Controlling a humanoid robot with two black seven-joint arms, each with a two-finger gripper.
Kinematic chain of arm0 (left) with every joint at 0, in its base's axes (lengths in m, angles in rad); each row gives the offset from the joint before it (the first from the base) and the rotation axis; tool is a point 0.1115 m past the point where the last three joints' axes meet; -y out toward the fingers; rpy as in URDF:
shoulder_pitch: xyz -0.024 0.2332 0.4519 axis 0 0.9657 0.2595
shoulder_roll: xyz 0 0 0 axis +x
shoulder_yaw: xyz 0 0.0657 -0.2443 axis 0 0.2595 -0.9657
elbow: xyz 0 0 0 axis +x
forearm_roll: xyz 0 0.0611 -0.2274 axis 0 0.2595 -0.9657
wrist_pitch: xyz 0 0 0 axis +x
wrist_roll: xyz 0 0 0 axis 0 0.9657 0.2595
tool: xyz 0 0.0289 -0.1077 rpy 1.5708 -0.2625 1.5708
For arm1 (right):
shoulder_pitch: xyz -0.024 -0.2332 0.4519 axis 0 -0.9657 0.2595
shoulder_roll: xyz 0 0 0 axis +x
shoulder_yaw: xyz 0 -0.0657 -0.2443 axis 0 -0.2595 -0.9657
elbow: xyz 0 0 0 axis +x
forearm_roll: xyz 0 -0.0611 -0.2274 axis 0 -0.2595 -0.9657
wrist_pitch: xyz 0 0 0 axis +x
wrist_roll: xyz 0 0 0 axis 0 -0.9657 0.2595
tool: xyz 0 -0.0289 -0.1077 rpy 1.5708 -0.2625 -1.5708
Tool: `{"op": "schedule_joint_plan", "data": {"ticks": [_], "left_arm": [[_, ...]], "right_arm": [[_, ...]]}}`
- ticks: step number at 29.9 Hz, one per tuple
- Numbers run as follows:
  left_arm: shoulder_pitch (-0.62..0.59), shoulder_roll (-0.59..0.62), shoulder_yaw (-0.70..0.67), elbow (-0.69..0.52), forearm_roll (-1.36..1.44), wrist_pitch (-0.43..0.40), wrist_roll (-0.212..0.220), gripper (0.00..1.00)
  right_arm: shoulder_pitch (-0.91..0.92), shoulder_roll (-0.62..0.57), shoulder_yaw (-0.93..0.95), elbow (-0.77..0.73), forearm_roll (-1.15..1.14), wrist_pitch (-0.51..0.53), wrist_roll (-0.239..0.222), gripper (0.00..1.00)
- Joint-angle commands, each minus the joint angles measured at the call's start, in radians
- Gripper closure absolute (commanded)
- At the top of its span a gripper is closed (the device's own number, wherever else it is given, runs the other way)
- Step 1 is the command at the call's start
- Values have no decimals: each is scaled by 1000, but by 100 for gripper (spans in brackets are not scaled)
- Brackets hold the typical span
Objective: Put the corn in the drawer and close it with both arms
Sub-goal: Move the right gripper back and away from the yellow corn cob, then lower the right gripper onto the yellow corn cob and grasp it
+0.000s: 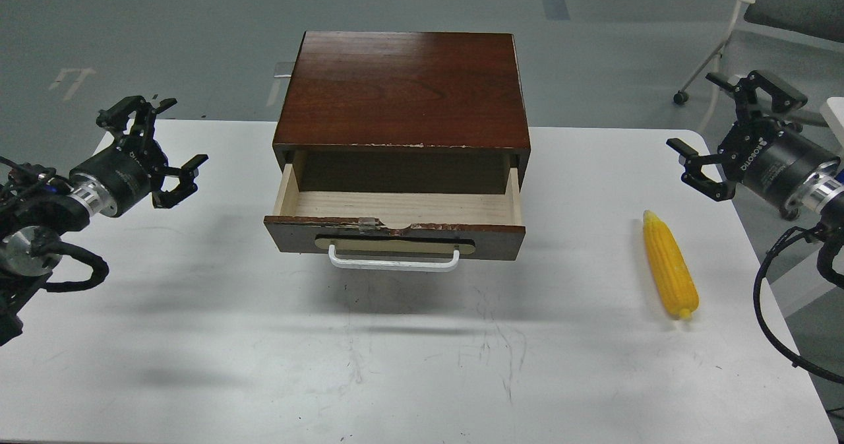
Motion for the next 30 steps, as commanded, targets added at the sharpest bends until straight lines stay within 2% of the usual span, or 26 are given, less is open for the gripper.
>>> {"op": "schedule_joint_plan", "data": {"ticks": [1,3,5,9,10,19,23,28,30], "left_arm": [[1,-1,5,-1,3,0,-1,2],[1,-5,6,-1,3,0,-1,2],[1,-12,6,-1,3,0,-1,2],[4,-41,17,-1,5,0,-1,2],[4,-44,17,-1,5,0,-1,2],[4,-33,17,-1,6,0,0,2],[7,-10,17,-1,6,0,0,2],[9,-13,17,-1,6,0,-1,2],[12,-15,15,-1,6,0,-1,2]], "right_arm": [[12,-53,-47,11,-117,-49,2,1],[35,-171,-92,48,-372,-81,1,3],[49,-218,-127,92,-531,-98,1,4],[54,-356,-221,227,-1125,-117,8,4],[54,-365,-225,234,-1168,-117,8,4],[46,-339,-406,209,-1283,-129,16,4],[55,-215,-444,91,-1294,-195,33,3],[112,-192,-541,51,-1294,-204,48,3],[129,-173,-570,48,-1294,-209,68,4]]}}
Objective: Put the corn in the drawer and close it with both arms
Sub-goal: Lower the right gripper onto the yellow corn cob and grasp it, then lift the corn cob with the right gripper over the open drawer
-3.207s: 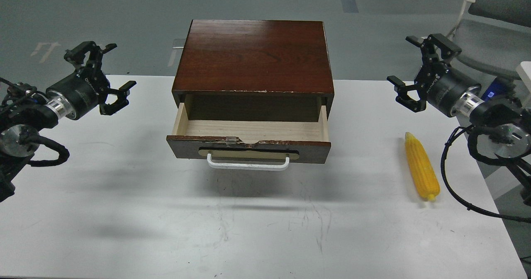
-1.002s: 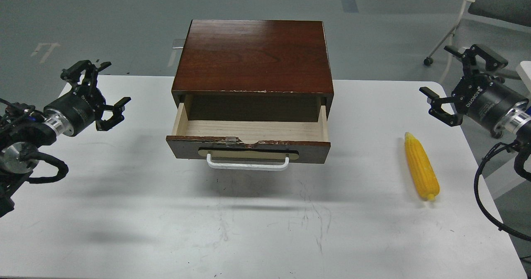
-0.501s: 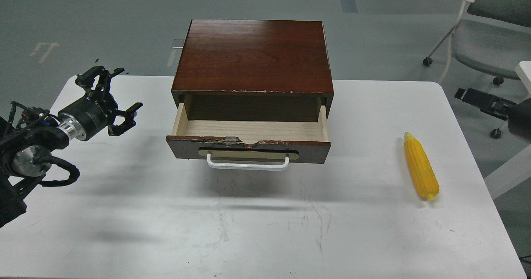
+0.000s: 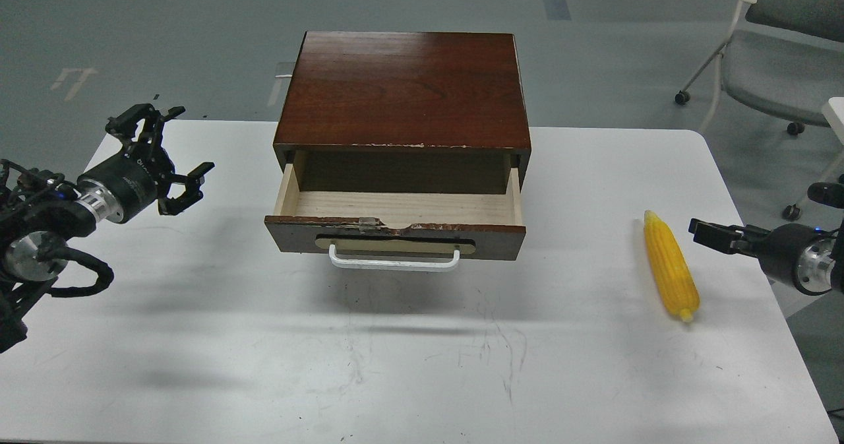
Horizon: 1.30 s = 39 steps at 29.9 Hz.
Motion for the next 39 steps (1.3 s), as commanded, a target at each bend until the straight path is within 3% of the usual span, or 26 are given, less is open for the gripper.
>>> {"op": "schedule_joint_plan", "data": {"ticks": [1,7,17,18,19,21,22,25,29,34,37,39], "left_arm": [[3,-3,-2,0,0,0,-3,2],[20,-3,-5,3,0,0,-4,2],[51,6,-9,8,0,0,-32,2],[51,7,-11,8,0,0,-35,2],[52,12,-11,8,0,0,-42,2],[54,15,-11,8,0,0,-52,2],[55,15,-11,8,-2,0,-61,2],[69,15,-11,8,-2,0,-75,2],[78,15,-11,9,-2,0,-78,2],[80,18,-12,9,-2,0,-82,2],[80,20,-12,11,-2,0,-82,2],[78,20,-14,12,-2,0,-82,2]], "right_arm": [[30,28,-52,-13,0,-12,31,4],[37,82,-86,-55,0,-45,74,4],[103,131,-243,-140,-9,-45,77,10],[103,137,-247,-140,-10,-45,79,20],[103,140,-253,-140,-14,-45,83,37],[109,143,-267,-140,-24,-45,100,56],[122,143,-287,-146,-41,-45,117,75],[156,143,-341,-164,-70,-51,126,98],[164,142,-347,-171,-70,-78,129,100],[332,131,-359,-171,-142,-130,186,100],[498,128,-388,-201,-415,-352,238,100],[608,137,-404,-249,-612,-549,316,100]]}}
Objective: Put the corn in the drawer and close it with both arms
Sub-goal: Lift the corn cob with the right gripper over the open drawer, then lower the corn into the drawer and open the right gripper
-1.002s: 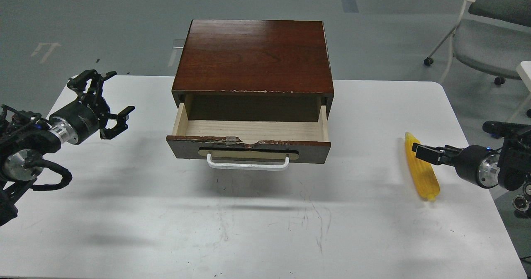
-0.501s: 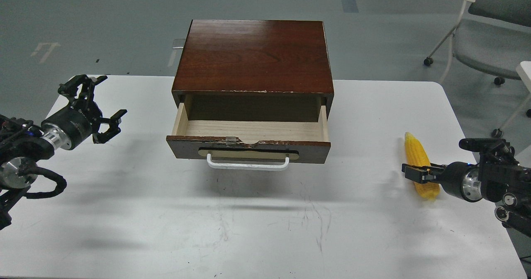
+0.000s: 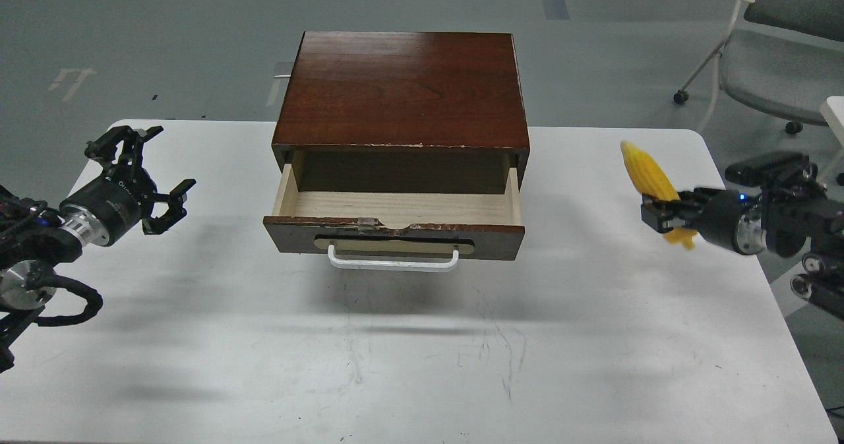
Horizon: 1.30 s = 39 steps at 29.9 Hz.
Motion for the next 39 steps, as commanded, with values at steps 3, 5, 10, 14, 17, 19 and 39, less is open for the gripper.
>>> {"op": "schedule_joint_plan", "data": {"ticks": [3,5,10,14,17,19,39], "left_arm": [[-3,-1,-1,2,0,0,0,2],[-6,-3,-1,2,0,0,0,2],[-11,-6,-3,2,0,0,0,2],[-11,4,-1,2,0,0,0,2],[-2,14,-1,2,0,0,-1,2],[1,16,-1,3,0,0,-1,2],[11,24,-1,57,0,0,-14,2]], "right_arm": [[239,58,-25,-73,-315,-328,174,100],[292,119,-43,-73,-315,-335,204,100],[430,294,-188,-67,-315,-335,206,100],[461,441,-276,-71,-315,-333,203,100],[456,465,-298,-15,-315,-208,154,100],[458,466,-295,63,-315,-98,107,100],[398,515,-302,129,-155,61,34,17]]}}
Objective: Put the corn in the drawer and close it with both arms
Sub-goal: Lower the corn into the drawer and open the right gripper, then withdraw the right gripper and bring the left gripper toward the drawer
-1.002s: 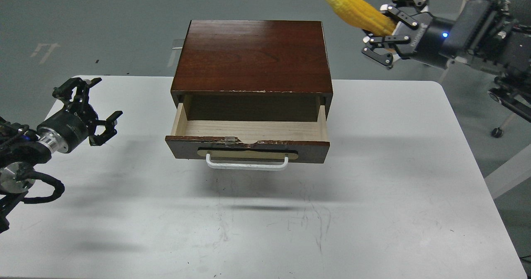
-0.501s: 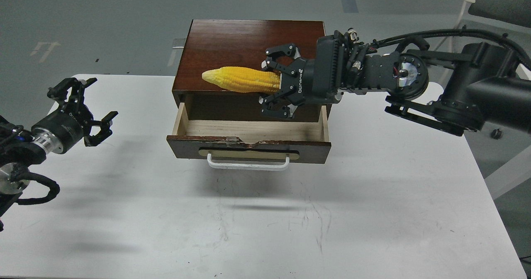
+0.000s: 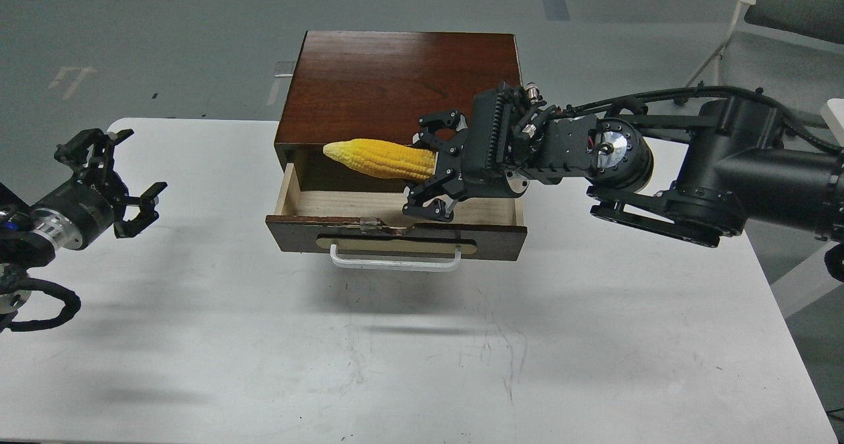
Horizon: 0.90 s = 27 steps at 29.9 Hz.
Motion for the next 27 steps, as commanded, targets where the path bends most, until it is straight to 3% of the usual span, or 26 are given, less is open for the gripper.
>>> {"op": "schedule_joint_plan", "data": {"ticks": [1,6,19,21,25,27], "left_arm": [[4,-2,2,-1,1,0,-16,2],[8,4,2,-1,1,0,-25,2],[7,12,-2,-1,0,0,-26,2],[5,21,-5,-2,-8,0,-26,2],[1,52,-55,1,-11,0,-27,2],[-2,66,-58,1,-8,0,-25,2]], "right_arm": [[-8,6,2,10,55,-4,3,12],[-2,6,3,13,63,-5,3,4],[34,8,41,11,92,-30,4,3],[56,8,75,14,155,-25,3,4],[194,8,162,24,574,-9,-14,4],[232,-1,190,14,752,-9,-48,4]]}}
